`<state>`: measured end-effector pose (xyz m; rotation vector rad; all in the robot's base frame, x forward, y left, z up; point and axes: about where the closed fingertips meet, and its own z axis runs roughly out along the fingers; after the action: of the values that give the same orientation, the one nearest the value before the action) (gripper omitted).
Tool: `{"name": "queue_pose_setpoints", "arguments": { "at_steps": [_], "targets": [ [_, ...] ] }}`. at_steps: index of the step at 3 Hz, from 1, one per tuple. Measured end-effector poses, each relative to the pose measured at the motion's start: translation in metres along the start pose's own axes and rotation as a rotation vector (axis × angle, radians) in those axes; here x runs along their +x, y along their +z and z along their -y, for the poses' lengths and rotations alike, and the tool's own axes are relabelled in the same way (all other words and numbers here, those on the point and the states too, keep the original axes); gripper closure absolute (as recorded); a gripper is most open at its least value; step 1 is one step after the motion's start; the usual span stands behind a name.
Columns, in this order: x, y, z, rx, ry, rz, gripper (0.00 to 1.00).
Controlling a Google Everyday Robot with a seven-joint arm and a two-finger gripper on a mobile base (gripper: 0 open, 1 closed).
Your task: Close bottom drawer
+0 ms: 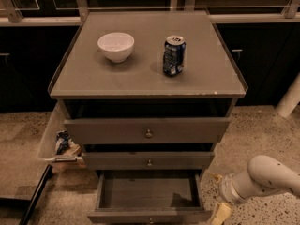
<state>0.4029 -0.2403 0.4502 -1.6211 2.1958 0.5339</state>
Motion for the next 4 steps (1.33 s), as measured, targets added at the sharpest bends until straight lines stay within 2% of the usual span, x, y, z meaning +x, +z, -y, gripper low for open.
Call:
{"name": "queue_pose_setpoints", "arguments": {
  "at_steps": [1,2,3,4],
  "targets": [
    [0.000,0.000,0.000,0.000,0.000,0.000,0.00],
    [0.007,0.033,-0.004,-0.021,0.048,0.056,0.00],
    [0.020,0.086,-0.004,-0.042,0.093,0.121,0.19],
    [0.030,0.128,-0.005,-0.064,0.104,0.196,0.42]
  ]
}}
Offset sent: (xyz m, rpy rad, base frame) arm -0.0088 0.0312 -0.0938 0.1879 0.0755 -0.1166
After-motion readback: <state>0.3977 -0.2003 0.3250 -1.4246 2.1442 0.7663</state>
